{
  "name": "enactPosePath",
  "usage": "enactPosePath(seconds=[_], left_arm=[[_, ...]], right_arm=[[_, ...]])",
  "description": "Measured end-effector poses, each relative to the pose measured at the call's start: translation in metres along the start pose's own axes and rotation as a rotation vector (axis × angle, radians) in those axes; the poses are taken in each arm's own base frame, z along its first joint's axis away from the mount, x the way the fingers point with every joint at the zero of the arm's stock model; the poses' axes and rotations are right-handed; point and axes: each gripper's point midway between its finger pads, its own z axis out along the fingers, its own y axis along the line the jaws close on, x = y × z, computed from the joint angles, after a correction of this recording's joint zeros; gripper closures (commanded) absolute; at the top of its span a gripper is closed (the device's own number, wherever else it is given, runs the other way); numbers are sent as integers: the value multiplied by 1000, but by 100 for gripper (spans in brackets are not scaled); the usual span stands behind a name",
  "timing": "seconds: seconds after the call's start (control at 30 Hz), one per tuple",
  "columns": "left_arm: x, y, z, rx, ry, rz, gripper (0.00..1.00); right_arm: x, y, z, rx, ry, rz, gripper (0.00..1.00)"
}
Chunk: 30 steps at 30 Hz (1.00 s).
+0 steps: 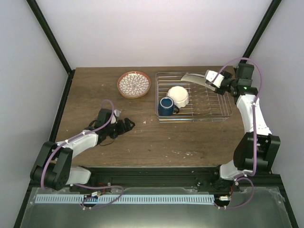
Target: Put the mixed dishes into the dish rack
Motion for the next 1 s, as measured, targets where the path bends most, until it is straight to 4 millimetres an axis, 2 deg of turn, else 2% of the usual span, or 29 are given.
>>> enactPosePath(seconds=[0.53,1.0], left_arm=[[-1,6,1,-15,2,-17,0],[-6,6,0,-15,-7,-23,0]], right_arm=[[-1,-2,1,-70,-26,-45,99],[10,1,9,-106,-24,-77,99]])
